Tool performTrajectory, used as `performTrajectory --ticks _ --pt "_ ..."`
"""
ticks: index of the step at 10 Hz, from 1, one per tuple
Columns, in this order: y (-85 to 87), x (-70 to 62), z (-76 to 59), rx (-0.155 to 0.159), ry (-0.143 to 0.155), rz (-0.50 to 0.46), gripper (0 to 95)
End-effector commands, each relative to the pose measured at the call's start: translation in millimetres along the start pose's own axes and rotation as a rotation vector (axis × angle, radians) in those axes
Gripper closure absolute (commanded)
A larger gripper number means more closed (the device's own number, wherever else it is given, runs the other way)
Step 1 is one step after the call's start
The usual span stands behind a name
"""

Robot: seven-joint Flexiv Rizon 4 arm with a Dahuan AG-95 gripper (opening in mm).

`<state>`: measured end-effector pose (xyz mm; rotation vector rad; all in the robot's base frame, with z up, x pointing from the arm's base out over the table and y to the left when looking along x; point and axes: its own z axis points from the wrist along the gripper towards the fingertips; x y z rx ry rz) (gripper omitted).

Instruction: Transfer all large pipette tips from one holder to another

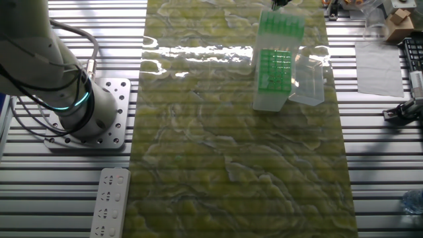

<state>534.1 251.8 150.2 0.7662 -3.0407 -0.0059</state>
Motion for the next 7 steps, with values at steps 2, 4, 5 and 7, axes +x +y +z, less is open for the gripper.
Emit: performTrajectory --ticks 2,4,5,7 --pt "-8.1 12.5 -4.7 0.005 0.005 -0.041 95.0" --pt "-11.0 19.5 -5.7 0.007 0.004 -0.058 95.0" --pt "-12.6 22.8 -6.2 0.008 0.003 -0.067 95.0" --pt "-14.5 26.5 -6.5 0.012 0.002 -0.087 95.0"
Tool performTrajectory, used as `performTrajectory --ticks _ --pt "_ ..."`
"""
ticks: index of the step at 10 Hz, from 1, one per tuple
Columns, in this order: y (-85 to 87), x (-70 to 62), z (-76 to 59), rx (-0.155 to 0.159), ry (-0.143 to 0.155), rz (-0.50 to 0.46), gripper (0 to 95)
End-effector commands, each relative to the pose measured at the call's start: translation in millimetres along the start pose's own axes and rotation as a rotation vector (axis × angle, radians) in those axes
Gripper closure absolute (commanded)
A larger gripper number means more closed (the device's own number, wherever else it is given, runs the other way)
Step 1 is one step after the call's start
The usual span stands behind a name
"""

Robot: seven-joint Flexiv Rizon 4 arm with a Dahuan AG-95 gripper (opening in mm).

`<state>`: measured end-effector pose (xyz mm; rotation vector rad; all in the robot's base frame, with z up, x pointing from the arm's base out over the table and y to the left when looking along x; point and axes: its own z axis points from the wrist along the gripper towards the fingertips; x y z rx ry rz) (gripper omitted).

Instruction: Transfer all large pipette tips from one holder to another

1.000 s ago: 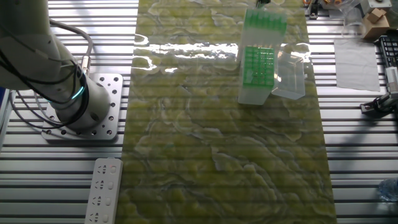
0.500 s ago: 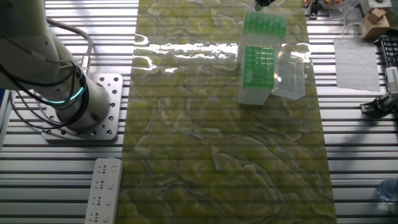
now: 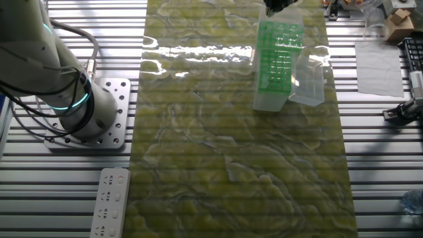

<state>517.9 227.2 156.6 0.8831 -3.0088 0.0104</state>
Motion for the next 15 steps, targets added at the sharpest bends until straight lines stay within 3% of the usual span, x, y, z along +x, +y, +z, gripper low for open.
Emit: performTrajectory --ticks 1,5,6,8,9,11,15 --pt "-0.2 1.3 -1.7 -0.006 -0.006 -0.011 95.0" --pt "-7.8 0.0 -19.3 0.017 0.025 -0.061 95.0" --pt "-17.9 -6.7 -26.2 0.027 0.042 -0.094 95.0" --pt "-31.7 -18.8 -32.1 0.021 0.048 -0.119 95.0" --pt "-43.0 -33.1 -35.2 0.02 0.051 -0.132 76.0" --pt "-55.1 -50.9 -29.7 0.022 0.046 -0.133 76.0" --pt "-62.7 -54.8 -18.4 0.016 0.037 -0.144 76.0"
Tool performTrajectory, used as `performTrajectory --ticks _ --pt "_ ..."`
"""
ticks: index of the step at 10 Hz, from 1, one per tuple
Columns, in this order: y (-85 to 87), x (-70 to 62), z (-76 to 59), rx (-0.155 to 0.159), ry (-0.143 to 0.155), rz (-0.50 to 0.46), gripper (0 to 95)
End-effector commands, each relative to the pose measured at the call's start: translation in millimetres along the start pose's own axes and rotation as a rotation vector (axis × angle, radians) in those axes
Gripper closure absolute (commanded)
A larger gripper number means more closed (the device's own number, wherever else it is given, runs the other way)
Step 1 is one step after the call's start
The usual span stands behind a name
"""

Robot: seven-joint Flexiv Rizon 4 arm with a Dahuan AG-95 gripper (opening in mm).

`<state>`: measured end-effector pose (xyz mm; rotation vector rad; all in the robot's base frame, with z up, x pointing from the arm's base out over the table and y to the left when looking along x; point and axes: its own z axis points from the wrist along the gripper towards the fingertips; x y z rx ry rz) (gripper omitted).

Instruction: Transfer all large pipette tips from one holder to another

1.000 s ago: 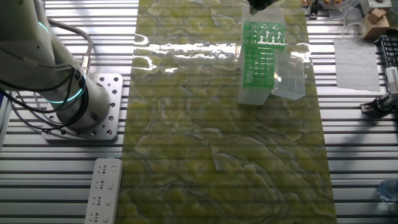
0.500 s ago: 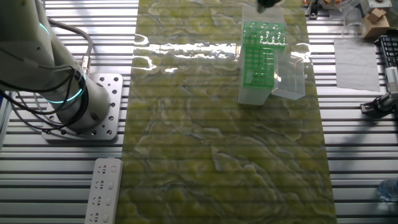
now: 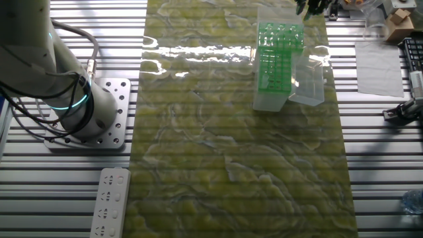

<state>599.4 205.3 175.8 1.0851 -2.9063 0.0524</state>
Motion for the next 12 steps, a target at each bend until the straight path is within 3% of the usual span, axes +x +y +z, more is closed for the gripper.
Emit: performTrajectory --ticks 1,6,7,12 --pt "-0.6 2.3 3.4 -0.004 -0.003 -0.002 57.0" --pt "-4.8 1.6 13.9 -0.001 -0.008 -0.011 57.0" --pt "-6.0 1.7 16.6 0.002 -0.012 -0.016 76.0" --pt "-8.3 2.7 23.6 0.012 -0.019 -0.033 76.0"
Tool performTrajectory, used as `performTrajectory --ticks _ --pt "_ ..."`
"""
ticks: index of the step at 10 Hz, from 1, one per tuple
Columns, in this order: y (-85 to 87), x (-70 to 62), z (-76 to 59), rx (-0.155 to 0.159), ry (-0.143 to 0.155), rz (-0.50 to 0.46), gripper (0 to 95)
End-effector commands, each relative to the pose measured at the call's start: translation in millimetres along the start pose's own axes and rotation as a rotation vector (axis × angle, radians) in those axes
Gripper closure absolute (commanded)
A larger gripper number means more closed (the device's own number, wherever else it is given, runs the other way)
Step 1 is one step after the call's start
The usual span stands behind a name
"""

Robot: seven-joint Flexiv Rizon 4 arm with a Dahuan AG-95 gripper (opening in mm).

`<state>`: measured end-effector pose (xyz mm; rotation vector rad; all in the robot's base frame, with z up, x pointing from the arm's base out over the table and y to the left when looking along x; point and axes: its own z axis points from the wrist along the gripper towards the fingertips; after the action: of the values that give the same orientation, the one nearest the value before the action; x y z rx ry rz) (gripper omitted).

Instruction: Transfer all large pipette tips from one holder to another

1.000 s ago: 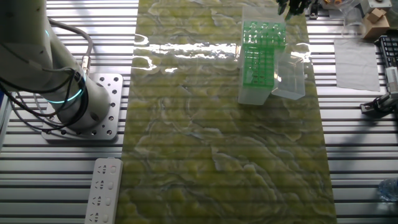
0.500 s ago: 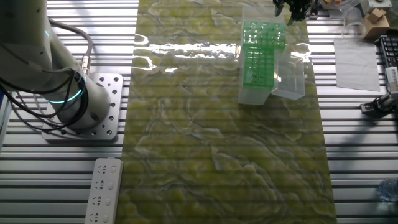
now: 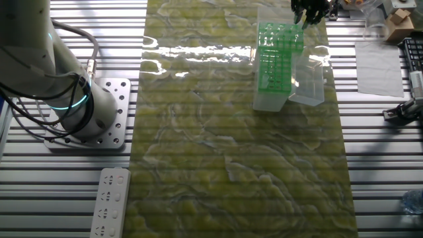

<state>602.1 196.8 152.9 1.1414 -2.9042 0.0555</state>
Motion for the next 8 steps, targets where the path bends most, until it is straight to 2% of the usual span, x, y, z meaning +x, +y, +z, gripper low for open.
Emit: performTrajectory --ticks 1,2,3,6,8 --pt "-0.5 0.8 1.0 0.005 -0.003 0.0 76.0" --pt "-0.6 1.0 2.0 0.007 -0.005 -0.002 76.0" --pt "-0.6 1.0 2.6 0.007 -0.007 0.0 95.0" --pt "-0.4 1.1 2.0 0.004 -0.008 0.006 95.0" --pt "0.9 2.4 -6.3 -0.003 -0.011 0.009 95.0"
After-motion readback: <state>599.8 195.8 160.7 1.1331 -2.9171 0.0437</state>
